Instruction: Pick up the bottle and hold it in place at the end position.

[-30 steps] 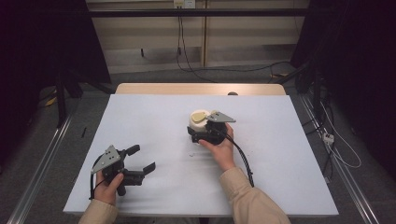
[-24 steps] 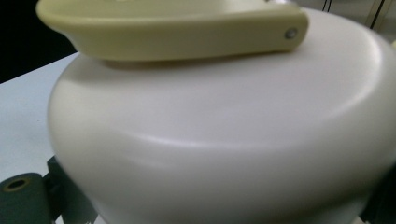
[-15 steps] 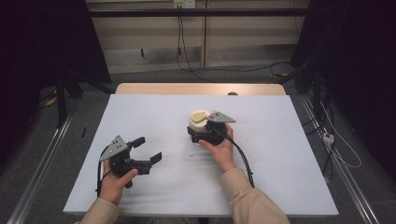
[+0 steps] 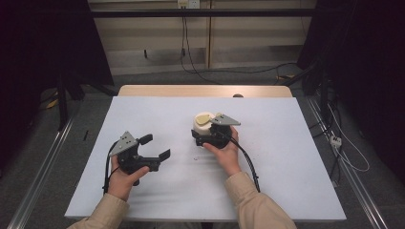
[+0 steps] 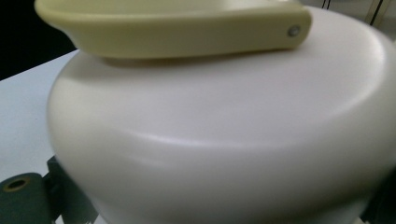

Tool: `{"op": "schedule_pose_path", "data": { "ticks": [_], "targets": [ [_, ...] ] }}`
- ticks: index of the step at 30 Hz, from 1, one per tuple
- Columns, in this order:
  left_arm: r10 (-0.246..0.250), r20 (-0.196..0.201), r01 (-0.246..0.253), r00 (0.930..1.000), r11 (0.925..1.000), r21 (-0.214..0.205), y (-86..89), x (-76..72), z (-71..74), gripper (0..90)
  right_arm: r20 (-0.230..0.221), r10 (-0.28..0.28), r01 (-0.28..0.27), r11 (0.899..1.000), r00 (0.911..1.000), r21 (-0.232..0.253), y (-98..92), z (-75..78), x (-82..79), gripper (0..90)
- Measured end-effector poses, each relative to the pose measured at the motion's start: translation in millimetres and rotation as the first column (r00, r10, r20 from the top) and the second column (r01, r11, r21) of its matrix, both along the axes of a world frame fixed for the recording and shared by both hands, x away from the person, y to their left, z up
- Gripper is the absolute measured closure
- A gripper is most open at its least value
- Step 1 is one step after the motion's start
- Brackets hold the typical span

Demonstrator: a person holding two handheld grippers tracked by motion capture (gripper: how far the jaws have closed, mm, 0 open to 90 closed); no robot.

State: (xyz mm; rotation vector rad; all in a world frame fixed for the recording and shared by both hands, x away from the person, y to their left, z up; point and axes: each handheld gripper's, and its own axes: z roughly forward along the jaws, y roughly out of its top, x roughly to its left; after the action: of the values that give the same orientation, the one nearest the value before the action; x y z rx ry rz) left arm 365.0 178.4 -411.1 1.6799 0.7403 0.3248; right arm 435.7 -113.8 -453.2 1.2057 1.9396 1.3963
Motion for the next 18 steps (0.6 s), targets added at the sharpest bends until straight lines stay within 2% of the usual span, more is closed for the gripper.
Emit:
{"op": "schedule_pose_path", "data": {
  "ticks": [3, 10, 12, 18],
  "targets": [
    [-0.007, 0.000, 0.007, 1.0000, 0.9999, 0.012, -4.1, 1.4, 1.6, 3.7, 0.000, 0.001, -0.001, 1.000, 1.0000, 0.000, 0.0, 0.0, 0.2, 5.6],
    [-0.039, -0.002, 0.039, 0.9993, 0.9992, 0.010, -17.6, 4.3, 7.6, 3.8, -0.005, 0.004, -0.004, 1.000, 1.0000, 0.001, -0.2, 0.2, 0.3, 5.7],
    [-0.050, -0.016, 0.050, 0.9986, 0.9987, 0.002, -21.8, 6.5, 9.1, 3.8, -0.006, 0.004, -0.004, 1.000, 1.0000, 0.001, -0.2, 0.2, 0.2, 5.7],
    [-0.062, -0.009, 0.062, 0.9980, 0.9980, 0.005, -25.9, 10.8, 12.8, 4.5, -0.003, 0.005, -0.005, 1.000, 1.0000, 0.000, -0.3, -0.2, 0.4, 5.7]
  ]
}}
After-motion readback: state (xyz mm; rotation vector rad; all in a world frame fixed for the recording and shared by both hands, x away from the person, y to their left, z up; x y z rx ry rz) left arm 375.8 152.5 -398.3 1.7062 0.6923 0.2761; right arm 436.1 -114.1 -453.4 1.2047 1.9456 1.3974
